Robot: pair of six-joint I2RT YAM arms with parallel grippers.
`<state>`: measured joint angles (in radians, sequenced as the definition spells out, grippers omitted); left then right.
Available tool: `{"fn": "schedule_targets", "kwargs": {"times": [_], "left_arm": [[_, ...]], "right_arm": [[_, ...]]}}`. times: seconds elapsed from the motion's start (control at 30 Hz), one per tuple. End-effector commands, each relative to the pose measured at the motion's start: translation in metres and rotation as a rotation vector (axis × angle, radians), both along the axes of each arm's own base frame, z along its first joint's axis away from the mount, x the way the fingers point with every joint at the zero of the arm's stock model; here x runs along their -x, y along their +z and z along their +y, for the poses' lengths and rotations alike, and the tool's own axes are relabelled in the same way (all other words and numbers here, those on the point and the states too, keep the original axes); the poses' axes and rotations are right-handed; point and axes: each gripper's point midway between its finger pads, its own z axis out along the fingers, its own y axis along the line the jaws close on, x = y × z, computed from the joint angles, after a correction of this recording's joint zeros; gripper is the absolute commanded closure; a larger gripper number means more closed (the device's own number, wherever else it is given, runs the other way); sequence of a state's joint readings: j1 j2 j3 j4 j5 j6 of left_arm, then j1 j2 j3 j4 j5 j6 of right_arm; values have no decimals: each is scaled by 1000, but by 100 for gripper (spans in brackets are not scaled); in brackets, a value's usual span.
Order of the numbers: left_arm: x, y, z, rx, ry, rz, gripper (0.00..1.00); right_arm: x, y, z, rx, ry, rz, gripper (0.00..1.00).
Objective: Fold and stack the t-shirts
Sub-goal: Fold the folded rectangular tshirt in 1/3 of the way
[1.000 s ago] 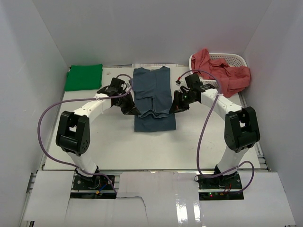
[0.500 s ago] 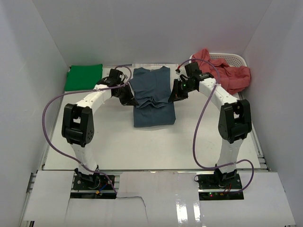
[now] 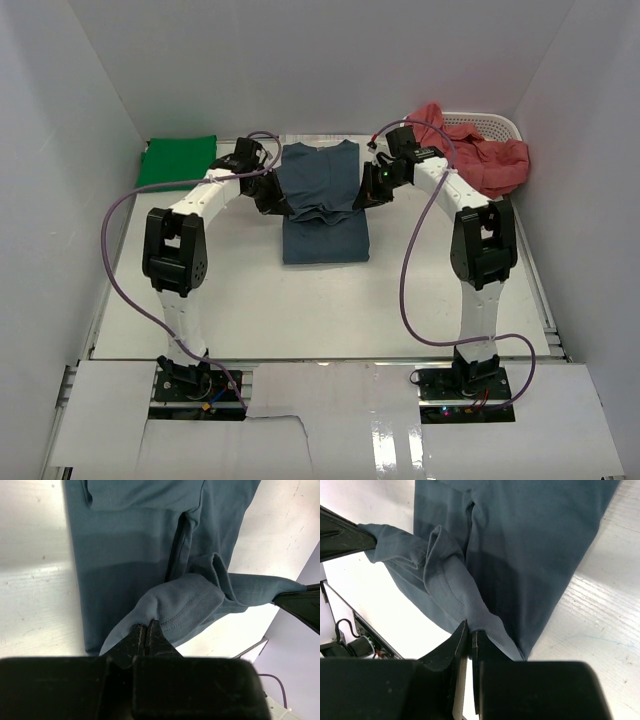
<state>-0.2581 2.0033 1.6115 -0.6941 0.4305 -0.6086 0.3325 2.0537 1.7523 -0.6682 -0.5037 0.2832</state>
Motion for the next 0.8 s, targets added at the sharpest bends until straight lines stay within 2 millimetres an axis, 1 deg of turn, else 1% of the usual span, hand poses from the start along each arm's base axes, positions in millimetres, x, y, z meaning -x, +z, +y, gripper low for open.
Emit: {"fn": "schedule_targets", "kwargs": {"times": [0.0,0.27,0.43,0.5,0.53,0.57,0.63,0.77], "left_arm": [[-17,16,-1,3,-7,-61,100],[-31,15,3,-11,9,-72,100],[-39,16,5,-16,16,-77,100],[-41,15,5,-15,17,-76,100],[-43,15,5,-16,18,-80,100],[-43,12,5,-17,15,-73,100],[-44,9,5,-17,18,-68,100],[-47,1,5,-21,22,-57,100]], "right_arm": [[-10,7,2,-20,12,-21,92],[-23,3,3,-35,6,-15,92],[-32,6,4,-48,-1,-25,92],[-34,4,5,-50,0,-18,92],[-36,7,5,-53,1,-23,92],[-37,2,6,-53,3,-15,92],[-40,4,8,-60,6,-21,92],[-46,-1,10,-64,6,-23,92]]}}
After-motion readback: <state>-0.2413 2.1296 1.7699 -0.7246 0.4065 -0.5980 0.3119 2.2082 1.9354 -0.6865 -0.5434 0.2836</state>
